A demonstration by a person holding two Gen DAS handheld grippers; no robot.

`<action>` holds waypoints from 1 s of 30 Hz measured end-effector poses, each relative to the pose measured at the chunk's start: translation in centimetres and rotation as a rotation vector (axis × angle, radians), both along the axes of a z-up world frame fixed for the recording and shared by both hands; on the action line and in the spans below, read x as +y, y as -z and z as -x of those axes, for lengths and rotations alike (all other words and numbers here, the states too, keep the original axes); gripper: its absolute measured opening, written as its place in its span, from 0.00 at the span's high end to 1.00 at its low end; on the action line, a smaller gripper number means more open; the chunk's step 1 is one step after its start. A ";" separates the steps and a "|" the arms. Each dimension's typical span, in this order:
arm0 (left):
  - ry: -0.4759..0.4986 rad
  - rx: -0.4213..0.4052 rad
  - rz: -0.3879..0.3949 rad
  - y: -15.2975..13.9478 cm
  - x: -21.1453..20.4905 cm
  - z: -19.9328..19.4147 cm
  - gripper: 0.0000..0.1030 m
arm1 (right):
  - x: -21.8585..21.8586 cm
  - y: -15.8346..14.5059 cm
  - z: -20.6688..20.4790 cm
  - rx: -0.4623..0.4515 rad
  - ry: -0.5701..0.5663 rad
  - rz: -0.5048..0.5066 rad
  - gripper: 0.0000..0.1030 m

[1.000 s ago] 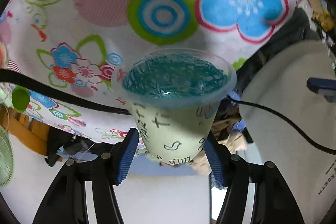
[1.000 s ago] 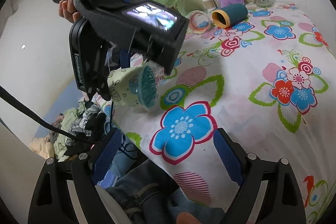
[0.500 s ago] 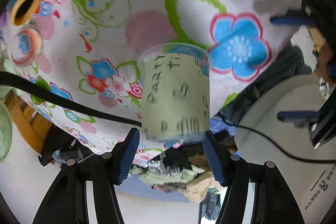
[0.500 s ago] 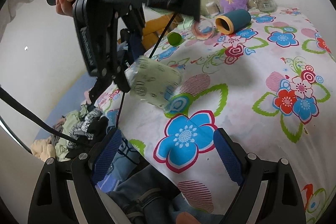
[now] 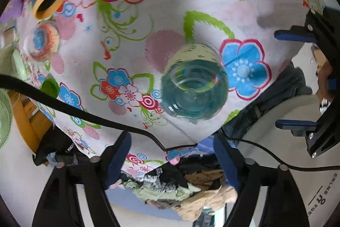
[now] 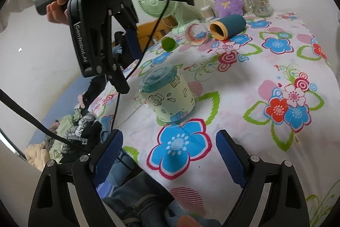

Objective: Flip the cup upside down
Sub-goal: 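Lower the inverted cup onto the table and open the left gripper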

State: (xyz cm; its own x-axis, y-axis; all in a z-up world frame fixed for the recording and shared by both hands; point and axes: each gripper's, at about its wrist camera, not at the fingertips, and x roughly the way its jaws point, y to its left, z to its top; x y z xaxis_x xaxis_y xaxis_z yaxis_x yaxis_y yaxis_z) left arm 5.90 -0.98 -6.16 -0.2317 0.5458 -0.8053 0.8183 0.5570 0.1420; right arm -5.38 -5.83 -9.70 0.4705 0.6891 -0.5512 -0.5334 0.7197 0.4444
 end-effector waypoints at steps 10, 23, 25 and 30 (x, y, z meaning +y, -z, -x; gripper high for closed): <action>-0.096 -0.143 0.150 -3.0 3.7 0.1 0.07 | 1.6 -1.6 -0.4 -0.056 0.059 0.097 0.00; -0.237 -0.327 0.374 -7.2 7.3 2.4 0.04 | 3.3 -4.3 -0.9 -0.111 0.143 0.183 0.00; -0.253 -0.357 0.398 -7.8 8.0 3.0 0.04 | 3.6 -4.9 -1.0 -0.125 0.158 0.192 0.00; -0.301 -0.458 0.467 -9.2 10.0 3.8 0.04 | 4.3 -6.4 -0.8 -0.154 0.177 0.207 0.00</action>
